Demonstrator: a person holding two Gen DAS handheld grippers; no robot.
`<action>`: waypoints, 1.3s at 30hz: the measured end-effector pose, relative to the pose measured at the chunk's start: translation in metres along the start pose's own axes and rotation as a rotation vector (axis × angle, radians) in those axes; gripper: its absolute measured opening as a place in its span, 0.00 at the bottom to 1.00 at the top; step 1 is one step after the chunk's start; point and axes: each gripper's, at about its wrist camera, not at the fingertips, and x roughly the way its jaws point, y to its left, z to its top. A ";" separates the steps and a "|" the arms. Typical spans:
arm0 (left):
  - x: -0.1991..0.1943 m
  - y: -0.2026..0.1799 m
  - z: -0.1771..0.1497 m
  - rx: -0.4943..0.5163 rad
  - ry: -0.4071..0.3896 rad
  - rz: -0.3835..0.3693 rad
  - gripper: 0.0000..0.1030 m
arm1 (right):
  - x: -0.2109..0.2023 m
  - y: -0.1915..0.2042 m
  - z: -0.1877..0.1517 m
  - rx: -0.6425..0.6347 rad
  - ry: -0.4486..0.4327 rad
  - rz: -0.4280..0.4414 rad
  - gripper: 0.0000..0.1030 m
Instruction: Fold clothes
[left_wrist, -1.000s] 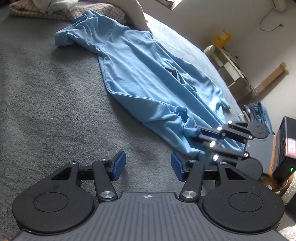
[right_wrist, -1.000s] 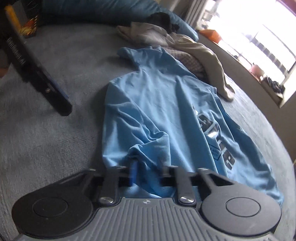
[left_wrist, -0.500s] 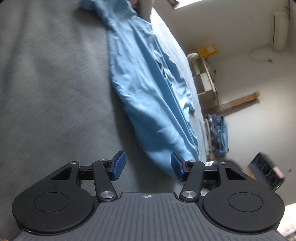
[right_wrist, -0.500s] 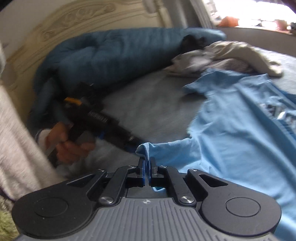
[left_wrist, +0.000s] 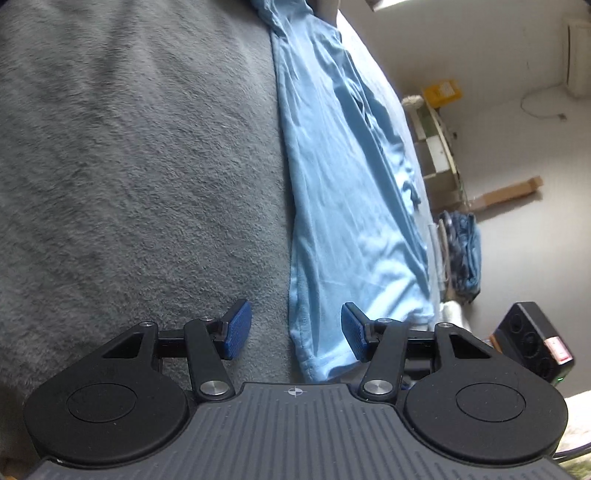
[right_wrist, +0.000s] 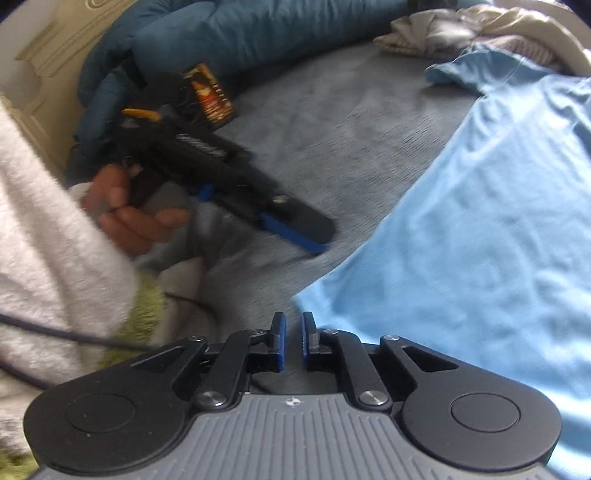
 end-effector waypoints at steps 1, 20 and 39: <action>0.001 -0.002 0.000 0.011 0.003 0.003 0.52 | -0.004 -0.002 -0.004 0.029 -0.002 0.010 0.19; 0.025 -0.053 -0.021 0.381 0.114 0.206 0.00 | -0.093 -0.083 -0.078 0.665 -0.325 -0.105 0.25; 0.000 -0.009 -0.018 0.148 0.108 0.140 0.23 | -0.179 -0.127 -0.149 1.012 -0.647 -0.304 0.35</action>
